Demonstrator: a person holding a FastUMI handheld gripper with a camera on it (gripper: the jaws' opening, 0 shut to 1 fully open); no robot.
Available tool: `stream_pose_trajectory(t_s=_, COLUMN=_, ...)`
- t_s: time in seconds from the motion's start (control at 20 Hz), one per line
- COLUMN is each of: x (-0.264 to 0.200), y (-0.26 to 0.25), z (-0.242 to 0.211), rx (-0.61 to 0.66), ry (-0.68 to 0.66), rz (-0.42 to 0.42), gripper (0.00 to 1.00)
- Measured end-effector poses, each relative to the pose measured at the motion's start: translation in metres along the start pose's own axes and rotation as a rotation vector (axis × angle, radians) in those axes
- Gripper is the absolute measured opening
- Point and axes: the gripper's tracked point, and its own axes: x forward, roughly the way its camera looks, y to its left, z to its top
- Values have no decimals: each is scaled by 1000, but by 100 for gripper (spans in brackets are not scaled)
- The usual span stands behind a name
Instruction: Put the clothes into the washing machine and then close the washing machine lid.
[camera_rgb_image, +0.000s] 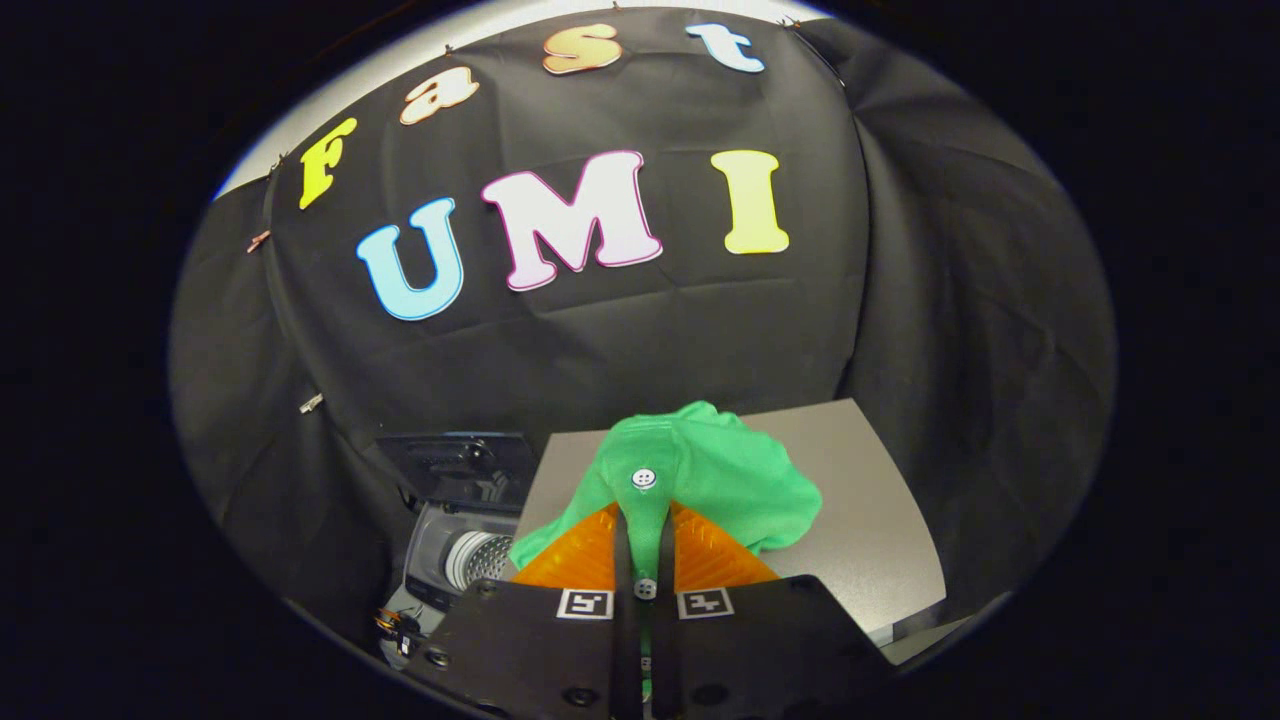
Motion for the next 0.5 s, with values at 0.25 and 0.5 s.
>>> stream_pose_trajectory(t_s=0.25, x=-15, y=46, z=15, rx=15, ry=-20, rz=20, gripper=9)
stream_pose_trajectory(t_s=0.5, x=-19, y=103, z=18, rx=-3, ry=-15, rz=47, gripper=9)
